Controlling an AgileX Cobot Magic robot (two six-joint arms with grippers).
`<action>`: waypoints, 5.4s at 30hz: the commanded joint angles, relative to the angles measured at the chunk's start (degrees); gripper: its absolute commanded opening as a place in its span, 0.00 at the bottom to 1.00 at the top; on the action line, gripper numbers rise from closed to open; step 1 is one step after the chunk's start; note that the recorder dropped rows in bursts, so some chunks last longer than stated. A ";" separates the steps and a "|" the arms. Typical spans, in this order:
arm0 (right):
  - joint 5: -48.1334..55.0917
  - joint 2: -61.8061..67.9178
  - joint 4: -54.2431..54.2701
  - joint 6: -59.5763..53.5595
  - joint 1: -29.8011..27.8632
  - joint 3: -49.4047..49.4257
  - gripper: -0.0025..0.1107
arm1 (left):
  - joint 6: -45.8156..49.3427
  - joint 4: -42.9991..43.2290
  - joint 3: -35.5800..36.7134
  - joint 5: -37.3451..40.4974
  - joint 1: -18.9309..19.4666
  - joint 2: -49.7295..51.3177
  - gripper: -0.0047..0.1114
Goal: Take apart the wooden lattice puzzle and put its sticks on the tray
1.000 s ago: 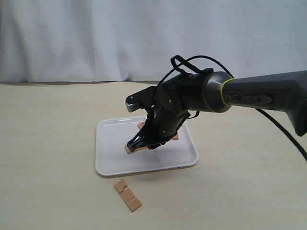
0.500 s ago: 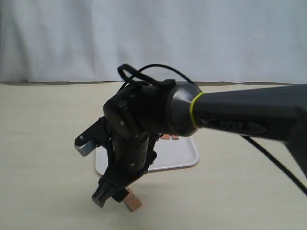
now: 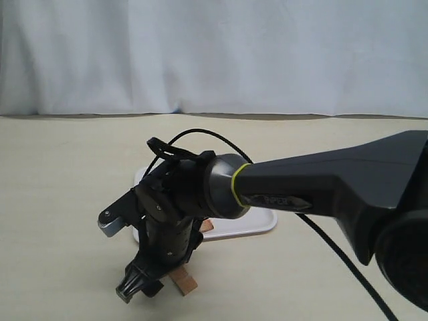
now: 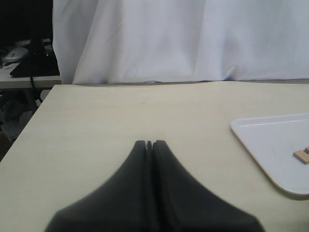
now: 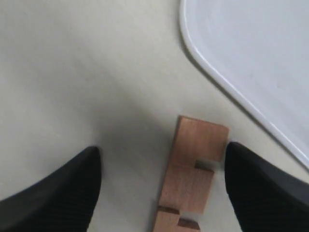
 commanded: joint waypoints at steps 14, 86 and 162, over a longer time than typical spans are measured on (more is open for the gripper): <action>0.23 1.80 1.48 -3.07 -0.06 0.06 0.09 | -0.14 0.09 0.15 -0.56 0.00 -0.02 0.04; -0.97 -41.42 5.30 -2.73 -42.07 28.17 0.06 | -0.14 0.09 0.15 -0.44 0.00 -0.02 0.04; -32.97 -126.73 13.67 -7.77 -42.22 88.60 0.06 | -0.14 0.10 0.15 -0.66 0.00 -0.02 0.04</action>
